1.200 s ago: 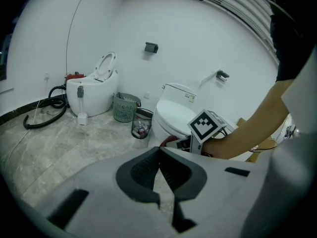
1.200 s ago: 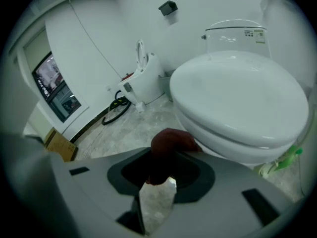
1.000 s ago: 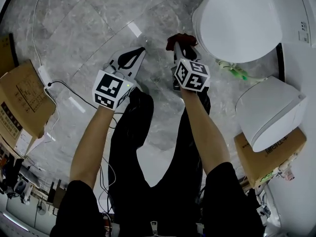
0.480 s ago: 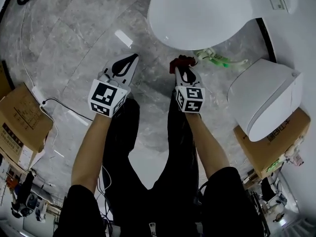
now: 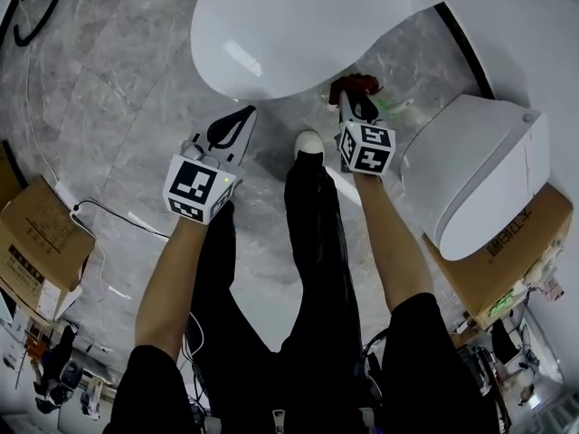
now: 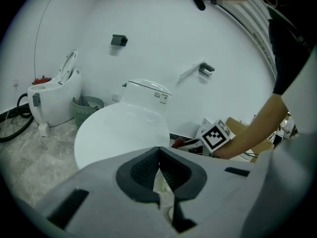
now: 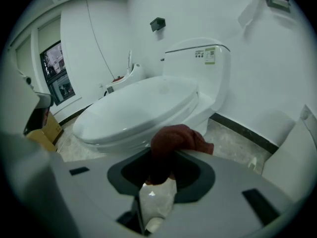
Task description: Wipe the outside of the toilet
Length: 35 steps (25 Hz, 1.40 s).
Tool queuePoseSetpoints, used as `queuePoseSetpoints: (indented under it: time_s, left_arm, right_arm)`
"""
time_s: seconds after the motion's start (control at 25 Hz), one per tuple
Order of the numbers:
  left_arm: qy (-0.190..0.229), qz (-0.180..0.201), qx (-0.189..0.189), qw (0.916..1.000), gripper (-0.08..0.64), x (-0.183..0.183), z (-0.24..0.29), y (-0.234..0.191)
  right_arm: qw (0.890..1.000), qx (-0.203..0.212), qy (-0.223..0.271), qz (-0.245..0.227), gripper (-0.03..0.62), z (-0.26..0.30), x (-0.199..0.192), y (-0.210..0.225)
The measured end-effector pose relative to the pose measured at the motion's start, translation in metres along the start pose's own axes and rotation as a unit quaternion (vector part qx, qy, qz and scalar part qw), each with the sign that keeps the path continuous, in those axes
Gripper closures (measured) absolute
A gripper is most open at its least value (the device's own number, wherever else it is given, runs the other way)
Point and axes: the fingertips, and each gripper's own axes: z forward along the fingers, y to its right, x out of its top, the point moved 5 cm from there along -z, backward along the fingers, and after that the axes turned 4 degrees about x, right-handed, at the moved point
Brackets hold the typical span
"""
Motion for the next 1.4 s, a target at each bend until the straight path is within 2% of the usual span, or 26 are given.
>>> queuePoseSetpoints:
  time_s: [0.24, 0.48, 0.6, 0.96, 1.4]
  left_arm:
    - [0.006, -0.009, -0.004, 0.9999, 0.560, 0.015, 0.048, 0.045]
    - [0.012, -0.025, -0.008, 0.9996, 0.560, 0.020, 0.089, 0.083]
    - [0.018, -0.028, -0.011, 0.9994, 0.560, 0.017, 0.101, 0.091]
    - [0.013, -0.044, 0.005, 0.9989, 0.560, -0.022, 0.090, 0.083]
    - [0.015, -0.050, 0.054, 0.9972, 0.560, -0.051, 0.015, 0.022]
  right_arm:
    - [1.000, -0.007, -0.005, 0.022, 0.472, 0.033, 0.023, 0.063]
    - [0.998, -0.006, -0.015, 0.061, 0.472, 0.068, 0.029, 0.103]
    - [0.998, -0.007, -0.021, 0.054, 0.472, 0.089, 0.034, 0.112]
    - [0.999, 0.009, -0.028, 0.011, 0.472, 0.107, 0.022, 0.100]
    - [0.999, 0.003, -0.044, 0.008, 0.472, 0.090, -0.004, 0.033]
